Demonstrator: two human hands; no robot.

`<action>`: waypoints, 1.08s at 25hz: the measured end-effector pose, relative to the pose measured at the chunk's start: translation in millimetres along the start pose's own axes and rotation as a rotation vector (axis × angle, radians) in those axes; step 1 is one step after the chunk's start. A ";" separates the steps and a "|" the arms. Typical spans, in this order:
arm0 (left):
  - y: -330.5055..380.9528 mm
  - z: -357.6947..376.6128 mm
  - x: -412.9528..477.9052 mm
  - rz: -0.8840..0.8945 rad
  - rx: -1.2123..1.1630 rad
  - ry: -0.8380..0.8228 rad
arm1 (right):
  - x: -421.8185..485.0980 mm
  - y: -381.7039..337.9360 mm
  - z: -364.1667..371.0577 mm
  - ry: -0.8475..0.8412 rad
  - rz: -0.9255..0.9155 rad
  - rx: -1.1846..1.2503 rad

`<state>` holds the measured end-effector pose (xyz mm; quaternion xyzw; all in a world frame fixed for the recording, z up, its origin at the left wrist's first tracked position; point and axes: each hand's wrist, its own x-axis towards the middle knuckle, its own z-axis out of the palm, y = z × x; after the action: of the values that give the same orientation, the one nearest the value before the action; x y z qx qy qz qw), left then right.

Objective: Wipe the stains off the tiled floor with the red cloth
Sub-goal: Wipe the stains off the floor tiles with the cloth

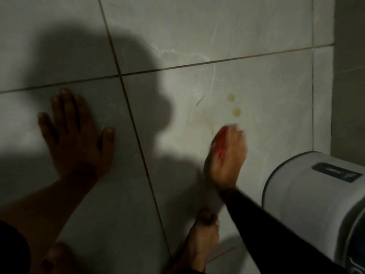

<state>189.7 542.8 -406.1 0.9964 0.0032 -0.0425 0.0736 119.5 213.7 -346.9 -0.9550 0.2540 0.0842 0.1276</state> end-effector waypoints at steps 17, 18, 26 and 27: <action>2.4 -6.4 0.3 -0.009 0.012 -0.016 | 84.3 -86.1 16.2 -0.016 -0.449 -0.063; 3.4 -8.2 -0.1 -0.008 0.007 -0.020 | 62.1 -81.8 18.1 -0.069 -0.518 -0.097; 8.1 -16.9 1.1 -0.007 0.026 -0.029 | 134.6 -119.7 3.7 0.102 -0.190 -0.040; 8.7 -17.7 1.6 -0.011 0.029 -0.035 | 133.1 -143.0 12.5 0.109 -0.334 -0.068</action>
<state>192.9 536.8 -387.6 0.9964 0.0066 -0.0603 0.0588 304.8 275.5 -360.1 -0.9909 0.0955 0.0183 0.0934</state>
